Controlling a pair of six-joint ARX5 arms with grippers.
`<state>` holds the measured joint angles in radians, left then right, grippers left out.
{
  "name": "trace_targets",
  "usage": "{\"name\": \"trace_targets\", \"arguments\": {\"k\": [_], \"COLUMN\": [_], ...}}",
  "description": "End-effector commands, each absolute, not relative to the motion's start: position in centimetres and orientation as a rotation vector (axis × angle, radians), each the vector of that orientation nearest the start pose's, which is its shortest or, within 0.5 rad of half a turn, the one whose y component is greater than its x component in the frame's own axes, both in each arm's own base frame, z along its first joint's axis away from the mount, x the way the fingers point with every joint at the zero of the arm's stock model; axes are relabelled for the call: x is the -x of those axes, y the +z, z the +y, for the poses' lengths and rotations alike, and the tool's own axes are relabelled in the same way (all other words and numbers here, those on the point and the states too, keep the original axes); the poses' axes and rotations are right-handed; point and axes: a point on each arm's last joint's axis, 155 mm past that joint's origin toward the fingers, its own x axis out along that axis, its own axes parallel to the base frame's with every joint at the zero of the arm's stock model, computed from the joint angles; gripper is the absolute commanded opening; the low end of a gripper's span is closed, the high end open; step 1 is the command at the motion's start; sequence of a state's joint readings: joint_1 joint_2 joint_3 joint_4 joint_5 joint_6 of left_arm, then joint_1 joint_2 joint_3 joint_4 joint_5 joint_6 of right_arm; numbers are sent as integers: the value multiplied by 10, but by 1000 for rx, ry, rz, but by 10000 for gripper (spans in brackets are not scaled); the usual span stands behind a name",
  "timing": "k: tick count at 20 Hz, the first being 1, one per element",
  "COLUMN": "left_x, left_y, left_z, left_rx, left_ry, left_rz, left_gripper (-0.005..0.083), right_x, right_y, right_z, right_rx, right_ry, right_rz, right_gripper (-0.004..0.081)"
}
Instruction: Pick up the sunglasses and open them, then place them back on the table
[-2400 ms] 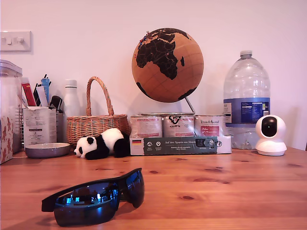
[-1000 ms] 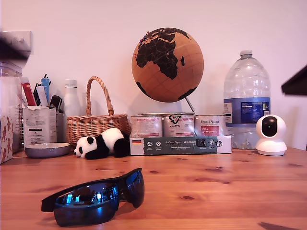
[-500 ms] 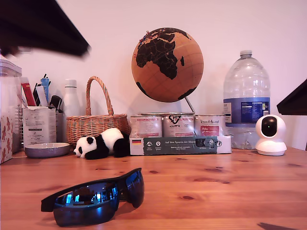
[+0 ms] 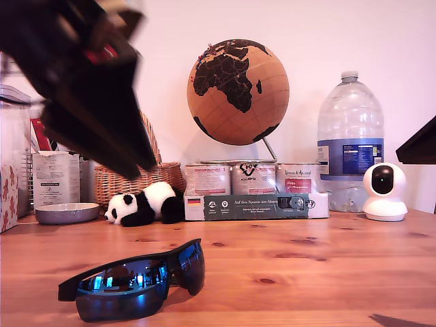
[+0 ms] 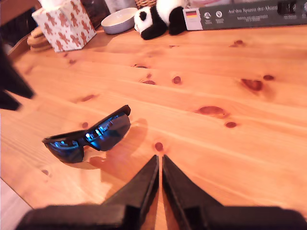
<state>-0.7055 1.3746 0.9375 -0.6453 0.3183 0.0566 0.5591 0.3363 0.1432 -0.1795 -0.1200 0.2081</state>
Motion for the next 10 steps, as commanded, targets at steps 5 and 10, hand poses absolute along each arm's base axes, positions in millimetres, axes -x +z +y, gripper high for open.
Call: {"name": "trace_targets", "arguments": {"k": [5, 10], "left_x": [-221, -227], "left_y": [70, 35], "left_z": [-272, -262], "left_rx": [-389, -471], "left_ry": [-929, -850], "left_rz": [1216, 1344], "left_gripper": [295, 295], "right_x": [-206, -206], "right_y": [116, 115], "right_z": [156, 156], "right_rx": [-109, -109], "right_ry": [633, 633], "right_rz": [426, 426], "right_gripper": [-12, -12]}}
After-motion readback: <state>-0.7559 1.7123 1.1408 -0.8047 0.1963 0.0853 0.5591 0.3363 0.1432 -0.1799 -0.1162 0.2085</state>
